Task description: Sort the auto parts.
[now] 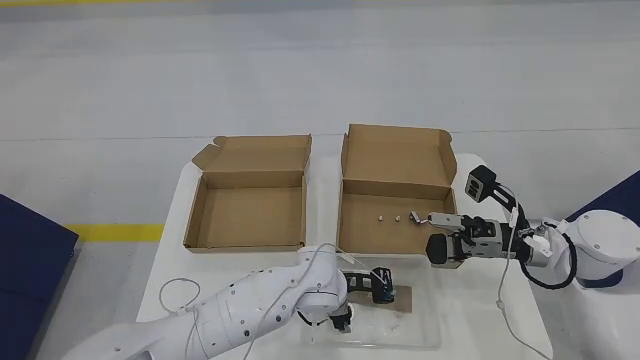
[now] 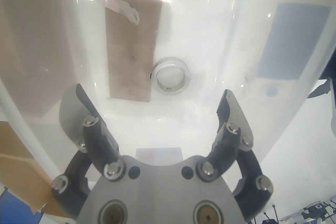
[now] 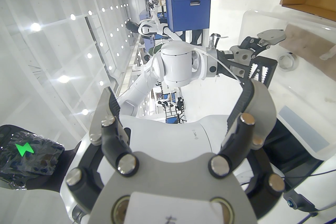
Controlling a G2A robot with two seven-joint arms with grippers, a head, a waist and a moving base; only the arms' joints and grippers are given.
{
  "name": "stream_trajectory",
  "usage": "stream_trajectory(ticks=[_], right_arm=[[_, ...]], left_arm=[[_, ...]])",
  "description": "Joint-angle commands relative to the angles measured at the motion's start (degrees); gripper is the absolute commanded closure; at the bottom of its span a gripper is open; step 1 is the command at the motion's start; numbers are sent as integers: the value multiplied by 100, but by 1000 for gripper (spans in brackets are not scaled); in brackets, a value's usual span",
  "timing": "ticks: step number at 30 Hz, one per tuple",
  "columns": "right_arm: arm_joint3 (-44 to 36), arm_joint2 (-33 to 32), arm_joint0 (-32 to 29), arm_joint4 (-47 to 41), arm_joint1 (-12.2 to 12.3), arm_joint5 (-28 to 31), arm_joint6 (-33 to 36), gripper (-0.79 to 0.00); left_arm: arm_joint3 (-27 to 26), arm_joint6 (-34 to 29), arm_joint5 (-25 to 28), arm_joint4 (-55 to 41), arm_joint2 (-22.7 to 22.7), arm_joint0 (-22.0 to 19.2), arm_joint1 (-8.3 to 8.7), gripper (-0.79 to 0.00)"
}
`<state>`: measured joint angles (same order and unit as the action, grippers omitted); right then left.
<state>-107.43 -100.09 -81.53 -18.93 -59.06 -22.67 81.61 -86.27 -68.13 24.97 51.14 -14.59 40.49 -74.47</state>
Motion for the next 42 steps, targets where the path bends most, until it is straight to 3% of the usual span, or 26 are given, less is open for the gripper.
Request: stream_trajectory(ticks=[1,12,14,15,18,31,42], right_arm=[[0,0,0,0,0,0,0,-785],[0,0,0,0,0,0,0,-785],[0,0,0,0,0,0,0,-785],[0,0,0,0,0,0,0,-785],[0,0,0,0,0,0,0,-785],[0,0,0,0,0,0,0,-785],[0,0,0,0,0,0,0,-785]], left_arm=[[117,54,24,14,-10,9,-23,-785],[140,291,30,267,-37,92,-38,-785],[109,273,57,322,-48,109,-41,-443],[105,255,77,331,-54,115,-44,-376],[138,199,122,328,-77,137,-54,-299],[392,63,356,232,-103,163,-178,-286],[527,-65,198,364,-86,192,-303,-259]])
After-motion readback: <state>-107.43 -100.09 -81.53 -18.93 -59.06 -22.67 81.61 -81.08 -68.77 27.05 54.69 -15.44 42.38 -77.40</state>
